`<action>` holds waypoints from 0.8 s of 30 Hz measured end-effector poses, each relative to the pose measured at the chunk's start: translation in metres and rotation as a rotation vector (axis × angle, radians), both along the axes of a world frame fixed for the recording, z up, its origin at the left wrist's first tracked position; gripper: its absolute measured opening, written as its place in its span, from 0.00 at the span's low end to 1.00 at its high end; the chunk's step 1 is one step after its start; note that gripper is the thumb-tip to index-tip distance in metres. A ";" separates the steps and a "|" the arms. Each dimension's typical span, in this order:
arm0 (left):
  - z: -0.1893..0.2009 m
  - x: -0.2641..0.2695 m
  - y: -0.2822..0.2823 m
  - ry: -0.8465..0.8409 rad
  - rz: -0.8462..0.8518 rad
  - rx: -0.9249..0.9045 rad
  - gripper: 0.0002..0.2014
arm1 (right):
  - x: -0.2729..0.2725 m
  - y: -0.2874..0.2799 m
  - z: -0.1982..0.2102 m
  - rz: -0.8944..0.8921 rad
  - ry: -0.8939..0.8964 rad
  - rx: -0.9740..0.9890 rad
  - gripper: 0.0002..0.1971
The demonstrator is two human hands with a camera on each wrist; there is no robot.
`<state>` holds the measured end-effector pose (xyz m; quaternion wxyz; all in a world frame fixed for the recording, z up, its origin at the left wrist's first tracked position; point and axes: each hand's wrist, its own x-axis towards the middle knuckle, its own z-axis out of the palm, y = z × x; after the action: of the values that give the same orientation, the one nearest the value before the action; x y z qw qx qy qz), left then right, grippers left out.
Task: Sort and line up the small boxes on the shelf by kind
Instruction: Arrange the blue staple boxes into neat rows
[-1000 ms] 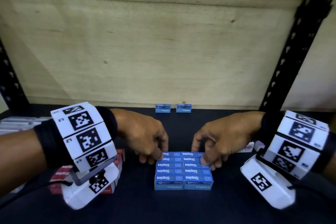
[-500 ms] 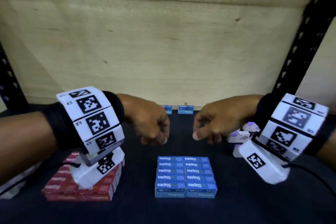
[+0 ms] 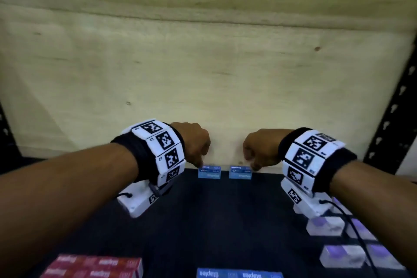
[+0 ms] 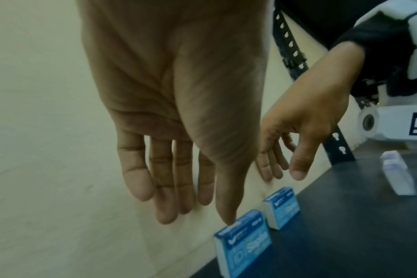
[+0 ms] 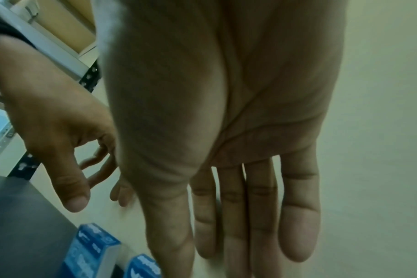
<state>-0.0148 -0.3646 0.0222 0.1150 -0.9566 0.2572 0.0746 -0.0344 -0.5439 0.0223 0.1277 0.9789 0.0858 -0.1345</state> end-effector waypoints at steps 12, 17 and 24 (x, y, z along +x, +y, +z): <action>-0.014 0.001 -0.008 0.071 -0.002 -0.070 0.08 | 0.007 0.004 -0.016 0.069 0.037 -0.017 0.12; -0.009 -0.031 -0.001 0.113 -0.028 -0.088 0.08 | -0.030 0.007 -0.007 0.110 0.076 0.016 0.13; -0.013 -0.095 0.017 0.164 -0.088 -0.112 0.03 | -0.100 0.008 -0.014 0.136 0.122 0.138 0.10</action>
<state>-0.1097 -0.3474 0.0094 0.0432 -0.9401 0.3110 0.1329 -0.1341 -0.5358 0.0088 0.0633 0.9673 0.1689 -0.1784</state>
